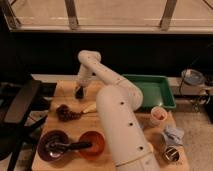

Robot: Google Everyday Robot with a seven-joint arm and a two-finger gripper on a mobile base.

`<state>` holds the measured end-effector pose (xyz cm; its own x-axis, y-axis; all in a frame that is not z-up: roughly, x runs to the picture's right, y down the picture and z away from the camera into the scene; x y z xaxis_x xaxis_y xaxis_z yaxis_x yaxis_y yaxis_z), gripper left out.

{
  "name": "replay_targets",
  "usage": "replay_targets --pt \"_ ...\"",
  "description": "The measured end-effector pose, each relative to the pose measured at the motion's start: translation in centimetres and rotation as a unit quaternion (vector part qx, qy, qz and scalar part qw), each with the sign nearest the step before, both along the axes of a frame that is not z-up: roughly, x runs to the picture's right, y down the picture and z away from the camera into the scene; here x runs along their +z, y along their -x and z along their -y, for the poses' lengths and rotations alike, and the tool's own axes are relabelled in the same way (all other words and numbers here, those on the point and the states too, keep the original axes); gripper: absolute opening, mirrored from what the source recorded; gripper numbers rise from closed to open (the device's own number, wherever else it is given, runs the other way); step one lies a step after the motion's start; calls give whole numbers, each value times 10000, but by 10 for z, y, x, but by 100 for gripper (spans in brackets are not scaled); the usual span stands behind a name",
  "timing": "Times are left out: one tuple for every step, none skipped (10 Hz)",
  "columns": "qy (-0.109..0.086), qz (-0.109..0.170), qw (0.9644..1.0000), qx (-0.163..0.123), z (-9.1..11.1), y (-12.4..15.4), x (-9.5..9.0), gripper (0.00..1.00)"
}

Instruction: Wipe table surface with eraser

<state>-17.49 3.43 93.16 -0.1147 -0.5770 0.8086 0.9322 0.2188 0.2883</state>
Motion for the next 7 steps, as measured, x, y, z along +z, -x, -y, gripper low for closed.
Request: replay_targets --pt "13 156 9998 -120 -6 13 -4 0" --pt "58 221 9995 -200 -15 18 -11 0" --pt "112 236 9994 -227 -28 21 -19 0" --pt "169 195 9994 -236 -36 17 -26 0" --pt "206 136 9994 -230 -40 10 -27 0" --pt "240 35 9995 -202 -43 -2 -28 0" --pt "272 -114 9995 -147 -44 -20 -29 0"
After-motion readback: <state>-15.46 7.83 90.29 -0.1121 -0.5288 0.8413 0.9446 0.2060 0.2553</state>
